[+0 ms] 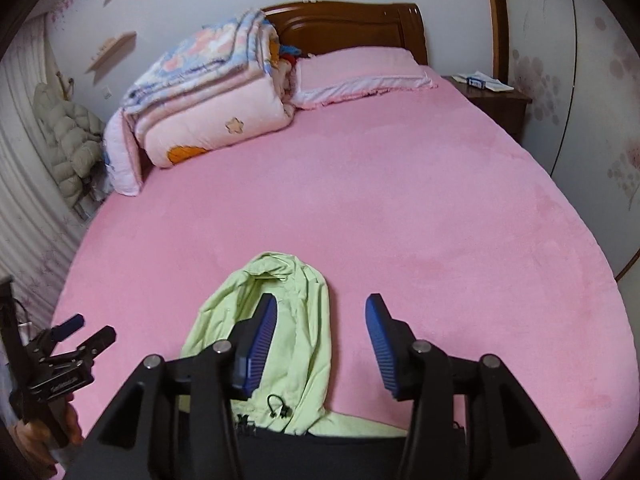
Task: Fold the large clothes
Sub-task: 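Open both tools and release the folded jacket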
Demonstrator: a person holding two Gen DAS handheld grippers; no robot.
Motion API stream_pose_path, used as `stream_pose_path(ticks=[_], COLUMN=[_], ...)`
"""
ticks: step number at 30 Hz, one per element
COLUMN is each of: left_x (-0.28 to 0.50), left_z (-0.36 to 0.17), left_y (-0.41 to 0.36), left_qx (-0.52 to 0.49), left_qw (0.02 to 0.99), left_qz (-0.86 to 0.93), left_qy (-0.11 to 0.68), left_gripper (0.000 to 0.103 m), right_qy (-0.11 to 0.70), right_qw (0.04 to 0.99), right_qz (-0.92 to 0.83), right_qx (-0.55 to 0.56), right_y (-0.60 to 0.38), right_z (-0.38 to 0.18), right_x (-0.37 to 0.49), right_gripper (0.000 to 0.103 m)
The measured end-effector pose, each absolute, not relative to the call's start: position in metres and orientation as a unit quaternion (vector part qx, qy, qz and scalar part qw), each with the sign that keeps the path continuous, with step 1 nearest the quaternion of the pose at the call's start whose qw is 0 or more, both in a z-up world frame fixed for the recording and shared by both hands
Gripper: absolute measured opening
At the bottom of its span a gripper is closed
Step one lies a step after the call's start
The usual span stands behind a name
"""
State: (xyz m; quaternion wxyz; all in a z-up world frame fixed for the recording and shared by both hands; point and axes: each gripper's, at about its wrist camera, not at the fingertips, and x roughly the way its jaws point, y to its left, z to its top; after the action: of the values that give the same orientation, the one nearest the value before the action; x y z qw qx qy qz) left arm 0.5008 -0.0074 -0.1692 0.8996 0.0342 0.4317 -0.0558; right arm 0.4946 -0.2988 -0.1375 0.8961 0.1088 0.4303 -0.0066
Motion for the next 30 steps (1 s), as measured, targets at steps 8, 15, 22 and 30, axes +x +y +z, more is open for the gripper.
stream_pose_path(ticks=[8,15,22,30], left_x=[0.535,0.556,0.586,0.603], left_z=[-0.222,-0.279,-0.316,-0.346], left_y=[-0.016,-0.017,-0.023,-0.033], left_qx=[0.034,0.037,0.026,0.002], left_qw=[0.889,0.871,0.865,0.852], left_qz=[-0.032,-0.016,-0.002,-0.024], left_qy=[0.456,0.489,0.501,0.523], left_gripper=[0.095,0.095,0.095,0.077], right_qy=[0.484,0.506,0.519,0.534], right_qw=[0.864,0.847,0.841,0.82], right_qz=[-0.011,-0.008,-0.011,-0.018], right_qx=[0.136,0.162,0.153,0.206], right_y=[-0.292,-0.287,-0.281,-0.291], right_z=[-0.212,-0.264,-0.293,-0.328], right_x=[0.521,0.535,0.568,0.587], right_gripper=[0.047,0.047,0.047,0.047])
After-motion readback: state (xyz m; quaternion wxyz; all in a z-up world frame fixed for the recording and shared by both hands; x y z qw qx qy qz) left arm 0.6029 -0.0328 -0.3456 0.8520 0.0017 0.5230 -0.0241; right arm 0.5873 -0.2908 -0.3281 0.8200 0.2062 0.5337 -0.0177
